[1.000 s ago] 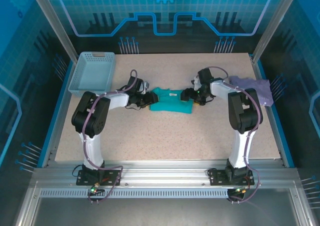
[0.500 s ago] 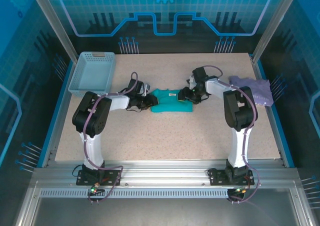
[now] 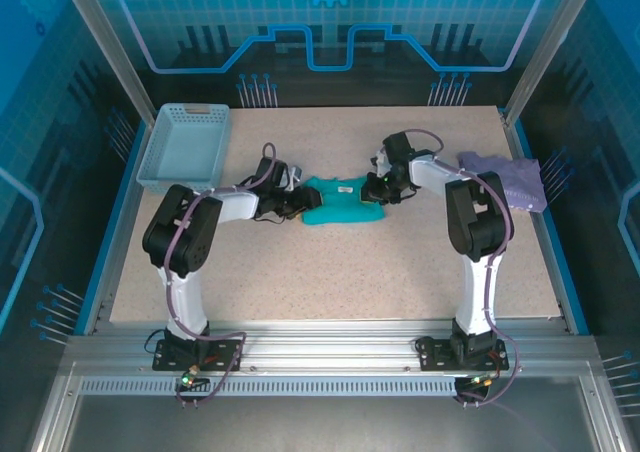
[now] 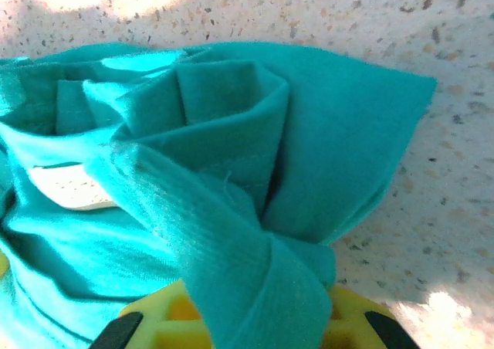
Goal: Fold the inside-out t-shirt
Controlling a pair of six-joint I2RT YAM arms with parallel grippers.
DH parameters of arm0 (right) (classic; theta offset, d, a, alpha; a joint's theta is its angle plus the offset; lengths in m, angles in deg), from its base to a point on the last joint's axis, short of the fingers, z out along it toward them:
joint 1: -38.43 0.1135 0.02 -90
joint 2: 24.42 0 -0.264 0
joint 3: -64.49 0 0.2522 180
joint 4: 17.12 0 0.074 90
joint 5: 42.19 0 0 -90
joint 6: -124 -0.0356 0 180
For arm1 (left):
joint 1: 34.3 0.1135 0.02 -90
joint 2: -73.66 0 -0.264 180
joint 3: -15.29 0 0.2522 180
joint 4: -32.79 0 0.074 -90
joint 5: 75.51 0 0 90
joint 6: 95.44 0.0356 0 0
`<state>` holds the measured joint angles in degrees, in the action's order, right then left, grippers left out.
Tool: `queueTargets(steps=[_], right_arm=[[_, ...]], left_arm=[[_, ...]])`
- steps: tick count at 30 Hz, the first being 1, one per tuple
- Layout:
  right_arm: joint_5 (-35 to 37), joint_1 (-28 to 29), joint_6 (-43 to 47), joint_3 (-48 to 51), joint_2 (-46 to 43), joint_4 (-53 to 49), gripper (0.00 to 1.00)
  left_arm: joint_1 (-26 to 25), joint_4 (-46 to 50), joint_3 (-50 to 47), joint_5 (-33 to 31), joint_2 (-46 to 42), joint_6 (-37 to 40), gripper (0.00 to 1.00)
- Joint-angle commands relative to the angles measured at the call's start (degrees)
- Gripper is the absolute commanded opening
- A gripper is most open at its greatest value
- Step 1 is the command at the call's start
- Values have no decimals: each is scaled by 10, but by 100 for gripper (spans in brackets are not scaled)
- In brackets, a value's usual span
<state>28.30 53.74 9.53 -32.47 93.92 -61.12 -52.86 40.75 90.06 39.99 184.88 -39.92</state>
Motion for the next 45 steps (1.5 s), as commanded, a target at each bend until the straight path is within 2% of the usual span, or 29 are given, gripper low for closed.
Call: queueTargets(steps=[1,7,13,22,32,40,43,45], right_arm=[[38,-21,55,-12,-66,-49,0],[161,-86,157,-68,-142,-170,0],[313,-146,238,-166,-154,-268,0],[386,-212,298,-329,-114,-342,0],[458,-260,302,-340,-66,-332,0],[588,-299,303,-336,40,-261,0],[627,-304,318,-322,66,-209,10],[644,-304,329,-318,80,-174,29]], left_arm=[[14,22,-29,-17,-70,2,63],[22,33,-86,-43,-196,4,70],[19,10,-148,-34,-273,-21,70],[15,21,-164,-21,-296,-11,70],[6,26,-150,-12,-267,-5,70],[1,29,-143,-12,-251,-4,70],[-6,32,-136,-13,-243,-4,70],[-11,33,-131,-15,-237,-4,70]])
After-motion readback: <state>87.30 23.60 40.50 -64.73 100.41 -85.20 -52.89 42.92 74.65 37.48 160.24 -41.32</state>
